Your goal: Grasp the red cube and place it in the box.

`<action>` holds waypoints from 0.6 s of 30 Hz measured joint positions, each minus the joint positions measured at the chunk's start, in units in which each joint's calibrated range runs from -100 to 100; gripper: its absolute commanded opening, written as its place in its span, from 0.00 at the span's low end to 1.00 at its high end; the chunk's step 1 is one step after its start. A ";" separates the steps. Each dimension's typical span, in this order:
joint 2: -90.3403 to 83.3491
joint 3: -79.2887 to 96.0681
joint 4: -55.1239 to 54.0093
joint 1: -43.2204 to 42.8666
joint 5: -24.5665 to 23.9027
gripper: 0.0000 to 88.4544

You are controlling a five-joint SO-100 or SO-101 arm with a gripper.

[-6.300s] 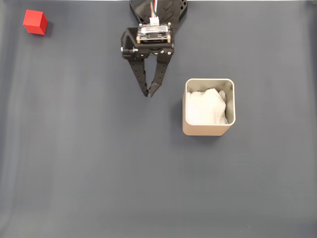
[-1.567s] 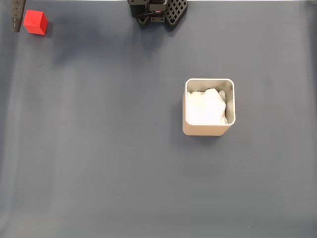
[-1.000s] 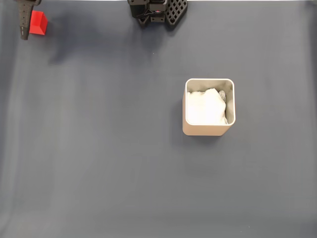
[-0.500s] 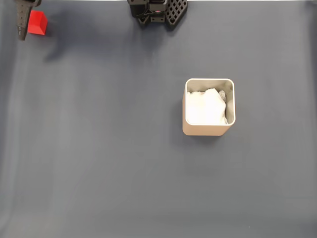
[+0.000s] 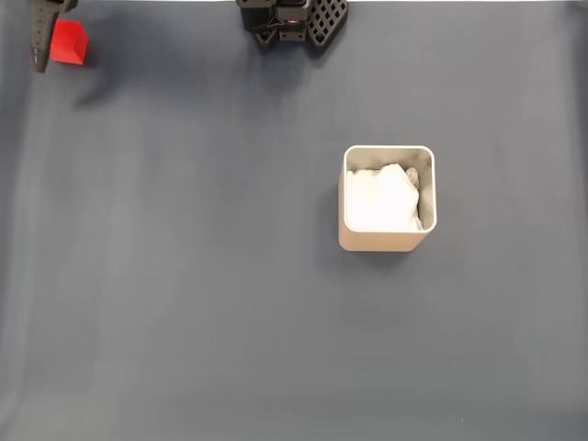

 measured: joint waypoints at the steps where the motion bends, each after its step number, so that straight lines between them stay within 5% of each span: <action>1: 0.00 0.36 -0.08 0.00 0.00 0.55; 18: 0.53 2.28 -3.57 -0.53 0.29 0.55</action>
